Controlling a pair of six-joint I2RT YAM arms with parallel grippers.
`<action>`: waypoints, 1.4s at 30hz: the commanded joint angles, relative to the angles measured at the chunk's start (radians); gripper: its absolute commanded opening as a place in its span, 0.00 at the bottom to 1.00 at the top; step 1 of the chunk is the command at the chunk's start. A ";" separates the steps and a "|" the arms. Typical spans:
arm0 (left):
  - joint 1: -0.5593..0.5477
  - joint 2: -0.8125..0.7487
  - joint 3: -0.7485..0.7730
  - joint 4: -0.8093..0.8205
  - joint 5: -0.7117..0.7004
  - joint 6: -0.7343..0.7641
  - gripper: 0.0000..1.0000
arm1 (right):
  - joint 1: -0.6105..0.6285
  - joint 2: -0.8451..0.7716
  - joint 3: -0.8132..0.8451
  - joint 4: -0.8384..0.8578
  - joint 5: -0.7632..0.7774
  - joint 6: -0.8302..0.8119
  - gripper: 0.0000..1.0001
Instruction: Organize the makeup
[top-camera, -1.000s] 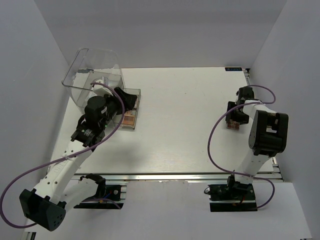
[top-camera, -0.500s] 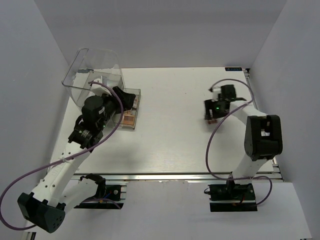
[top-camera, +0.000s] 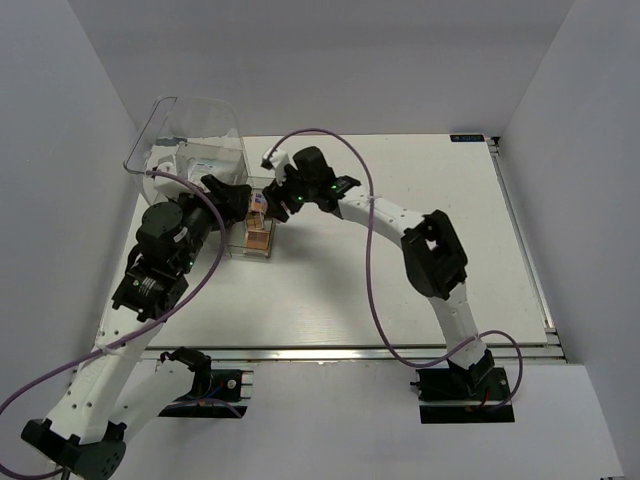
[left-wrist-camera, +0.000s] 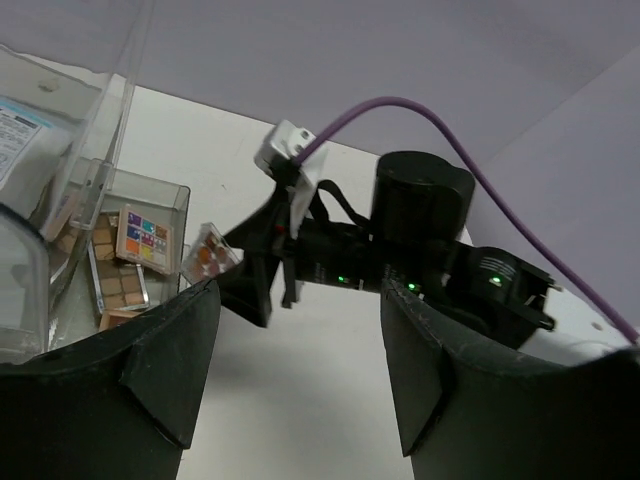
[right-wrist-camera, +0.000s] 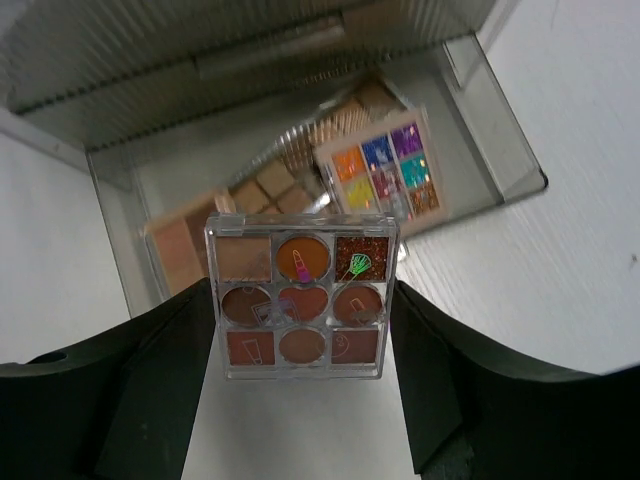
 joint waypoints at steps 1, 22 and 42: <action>-0.001 -0.036 0.024 -0.056 -0.044 -0.006 0.75 | 0.035 0.064 0.143 0.055 0.060 0.029 0.00; -0.001 0.029 0.041 -0.035 0.007 0.005 0.72 | 0.091 0.102 0.085 0.243 0.085 -0.087 0.89; -0.150 0.629 0.131 0.048 0.237 0.057 0.18 | -0.510 -0.427 -0.520 0.186 -0.256 0.081 0.00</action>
